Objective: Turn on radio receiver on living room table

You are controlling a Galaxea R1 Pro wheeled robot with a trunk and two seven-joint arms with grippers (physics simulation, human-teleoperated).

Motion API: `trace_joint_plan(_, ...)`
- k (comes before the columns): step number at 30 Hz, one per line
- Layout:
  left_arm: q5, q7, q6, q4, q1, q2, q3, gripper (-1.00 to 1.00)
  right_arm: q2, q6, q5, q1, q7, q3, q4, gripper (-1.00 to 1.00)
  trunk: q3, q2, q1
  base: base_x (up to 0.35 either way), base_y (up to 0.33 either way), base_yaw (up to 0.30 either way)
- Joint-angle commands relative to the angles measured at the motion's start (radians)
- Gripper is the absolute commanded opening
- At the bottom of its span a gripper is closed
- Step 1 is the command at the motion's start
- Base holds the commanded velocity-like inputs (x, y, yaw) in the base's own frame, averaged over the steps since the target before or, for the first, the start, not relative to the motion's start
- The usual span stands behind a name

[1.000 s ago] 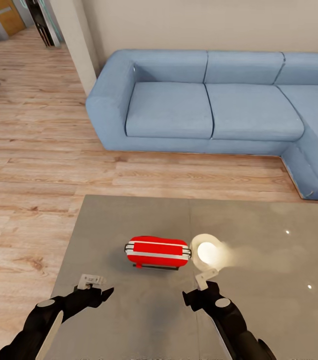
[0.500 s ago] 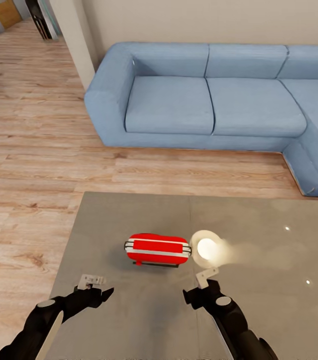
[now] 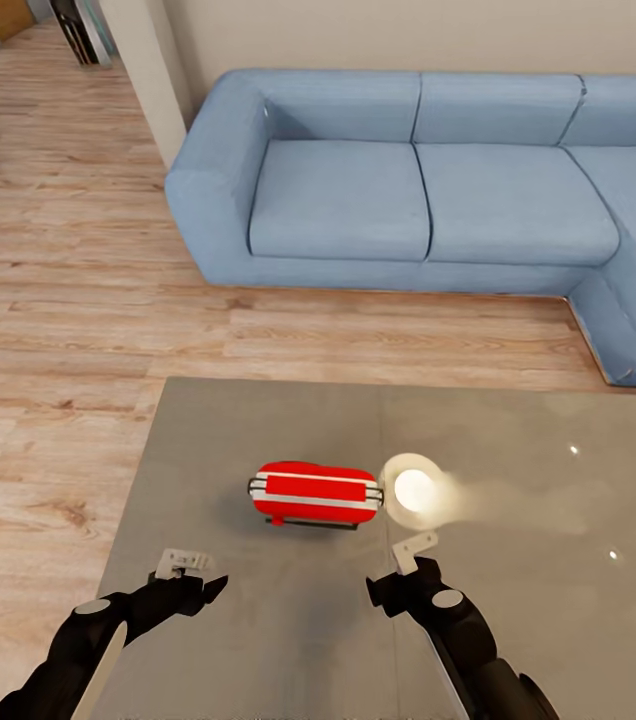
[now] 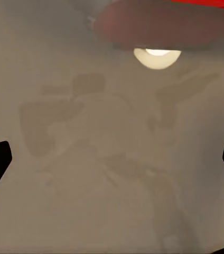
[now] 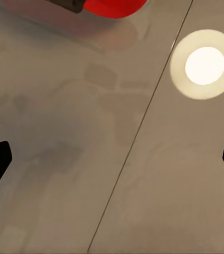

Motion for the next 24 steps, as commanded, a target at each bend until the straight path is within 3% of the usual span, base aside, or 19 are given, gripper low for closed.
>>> trace_joint_plan(1, 0.0, 0.0, 0.0, 0.0, 0.0, 0.0, 0.0, 1.0, 0.0, 0.0, 0.0, 0.0, 0.0, 0.0, 0.0, 1.0, -0.002, 0.0, 0.0, 0.0, 0.0, 0.0)
trace_joint_plan(24, -0.01, 0.0, 0.0, 0.001, 0.0, -0.006, -0.001, 1.0, -0.001, 0.002, 0.005, 0.0, 0.0, -0.001, 0.0, 1.0, -0.039, 0.0, 0.0, 0.0, 0.0, 0.0)
